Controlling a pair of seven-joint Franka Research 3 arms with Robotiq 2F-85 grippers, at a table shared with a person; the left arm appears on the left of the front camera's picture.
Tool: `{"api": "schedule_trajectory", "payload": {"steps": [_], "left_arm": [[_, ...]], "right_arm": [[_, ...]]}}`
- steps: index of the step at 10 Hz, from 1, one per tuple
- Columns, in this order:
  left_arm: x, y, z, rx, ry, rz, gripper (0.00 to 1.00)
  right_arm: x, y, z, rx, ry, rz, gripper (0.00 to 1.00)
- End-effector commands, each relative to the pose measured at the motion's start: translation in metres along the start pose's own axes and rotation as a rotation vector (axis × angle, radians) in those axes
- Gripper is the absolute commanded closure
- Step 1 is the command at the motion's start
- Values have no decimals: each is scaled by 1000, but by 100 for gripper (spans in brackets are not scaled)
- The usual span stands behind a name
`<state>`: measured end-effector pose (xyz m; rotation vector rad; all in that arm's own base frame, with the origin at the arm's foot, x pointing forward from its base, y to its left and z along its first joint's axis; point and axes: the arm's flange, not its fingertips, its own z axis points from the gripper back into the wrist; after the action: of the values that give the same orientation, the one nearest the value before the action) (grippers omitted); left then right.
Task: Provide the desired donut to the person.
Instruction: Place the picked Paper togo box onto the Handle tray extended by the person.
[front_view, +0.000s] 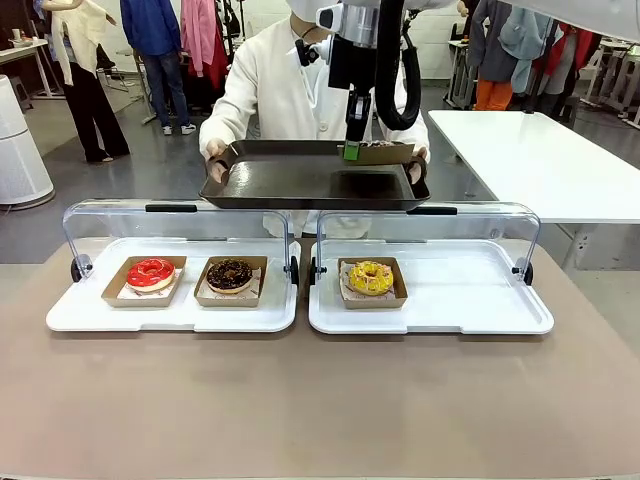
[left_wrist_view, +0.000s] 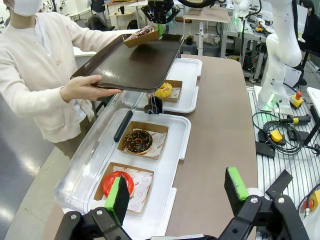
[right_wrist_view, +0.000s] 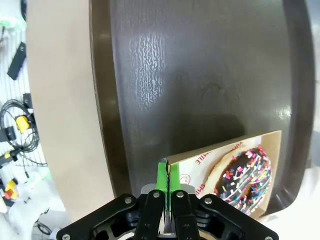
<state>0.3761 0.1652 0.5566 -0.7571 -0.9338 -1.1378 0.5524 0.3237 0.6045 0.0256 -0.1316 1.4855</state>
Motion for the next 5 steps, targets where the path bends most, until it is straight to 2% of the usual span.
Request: {"api": "schedule_trajectory", "payload": {"steps": [1, 4, 5], "left_arm": [[0, 0, 1, 10, -7, -9, 0], [0, 0, 1, 10, -7, -9, 0], [0, 0, 1, 10, -7, -9, 0]], "right_arm": [[0, -4, -8, 23, -28, 11, 98], [2, -6, -22, 74, -21, 18, 96], [3, -6, -23, 76, -17, 19, 41]]}}
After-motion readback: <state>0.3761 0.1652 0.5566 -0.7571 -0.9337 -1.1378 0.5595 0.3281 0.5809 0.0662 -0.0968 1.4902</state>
